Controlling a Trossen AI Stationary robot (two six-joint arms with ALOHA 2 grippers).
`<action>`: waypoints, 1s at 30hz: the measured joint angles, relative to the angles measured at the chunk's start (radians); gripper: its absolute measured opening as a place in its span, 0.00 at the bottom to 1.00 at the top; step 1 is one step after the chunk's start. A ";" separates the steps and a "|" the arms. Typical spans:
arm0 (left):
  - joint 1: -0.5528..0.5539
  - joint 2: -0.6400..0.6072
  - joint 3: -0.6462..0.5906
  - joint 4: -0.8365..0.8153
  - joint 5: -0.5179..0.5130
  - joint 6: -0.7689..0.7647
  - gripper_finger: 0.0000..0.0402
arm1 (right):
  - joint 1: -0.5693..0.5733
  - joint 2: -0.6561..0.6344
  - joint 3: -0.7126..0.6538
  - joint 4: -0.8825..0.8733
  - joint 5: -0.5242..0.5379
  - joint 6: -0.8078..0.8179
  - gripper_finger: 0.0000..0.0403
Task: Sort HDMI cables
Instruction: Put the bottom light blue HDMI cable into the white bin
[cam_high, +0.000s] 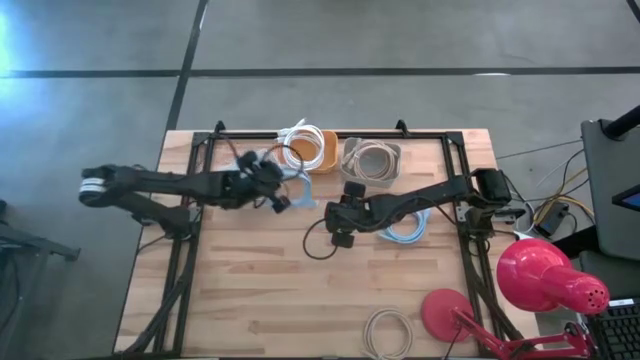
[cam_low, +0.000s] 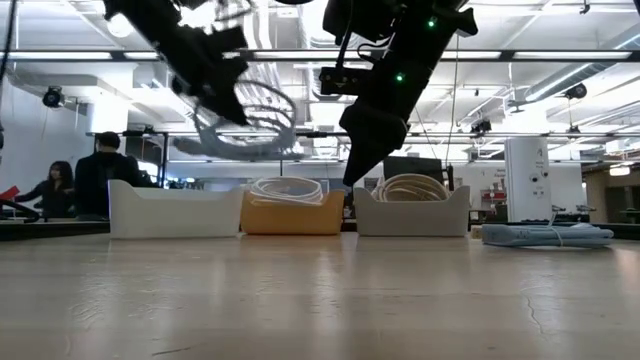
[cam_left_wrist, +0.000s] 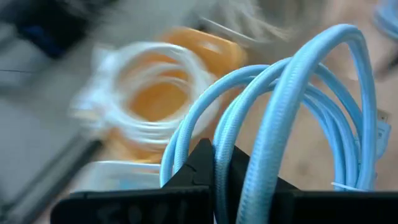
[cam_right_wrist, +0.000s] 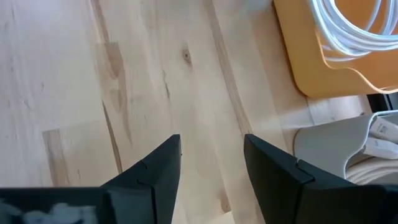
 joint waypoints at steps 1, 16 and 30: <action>0.000 -0.027 0.000 -0.027 -0.048 0.003 0.03 | 0.000 0.000 0.000 0.000 0.000 0.000 0.43; 0.110 -0.128 -0.083 -0.318 -0.316 -0.281 0.03 | -0.001 0.000 -0.001 0.003 0.001 0.000 0.43; 0.259 -0.114 -0.290 -0.155 -0.194 -0.354 0.08 | -0.005 0.000 -0.002 0.003 0.003 -0.014 0.43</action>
